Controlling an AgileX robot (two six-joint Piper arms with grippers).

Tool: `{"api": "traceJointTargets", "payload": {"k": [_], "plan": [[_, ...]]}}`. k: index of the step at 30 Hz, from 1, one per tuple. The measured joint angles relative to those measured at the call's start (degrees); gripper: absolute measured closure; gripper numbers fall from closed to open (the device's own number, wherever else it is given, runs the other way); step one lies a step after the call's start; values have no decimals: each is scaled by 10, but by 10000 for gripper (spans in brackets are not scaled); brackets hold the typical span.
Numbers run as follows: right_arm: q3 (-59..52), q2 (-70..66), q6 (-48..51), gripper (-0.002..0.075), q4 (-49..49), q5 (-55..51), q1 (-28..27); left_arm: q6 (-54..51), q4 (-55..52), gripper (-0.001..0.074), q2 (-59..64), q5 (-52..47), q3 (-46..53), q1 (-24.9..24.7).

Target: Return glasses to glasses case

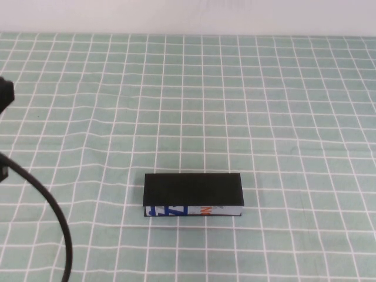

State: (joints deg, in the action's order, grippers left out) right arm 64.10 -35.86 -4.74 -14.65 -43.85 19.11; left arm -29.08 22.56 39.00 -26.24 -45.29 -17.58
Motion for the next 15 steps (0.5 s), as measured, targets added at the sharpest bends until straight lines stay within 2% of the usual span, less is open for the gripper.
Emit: {"api": "traceJointTargets", "payload": {"k": [8, 12, 15], "plan": [[-317, 263, -69, 739, -12, 92, 0, 17, 8, 740, 1, 0, 0, 0], [-428, 327, -73, 739, -13, 158, 0, 17, 10, 741, 1, 0, 0, 0], [-461, 343, -74, 739, -14, 194, 0, 17, 13, 741, 1, 0, 0, 0]]}}
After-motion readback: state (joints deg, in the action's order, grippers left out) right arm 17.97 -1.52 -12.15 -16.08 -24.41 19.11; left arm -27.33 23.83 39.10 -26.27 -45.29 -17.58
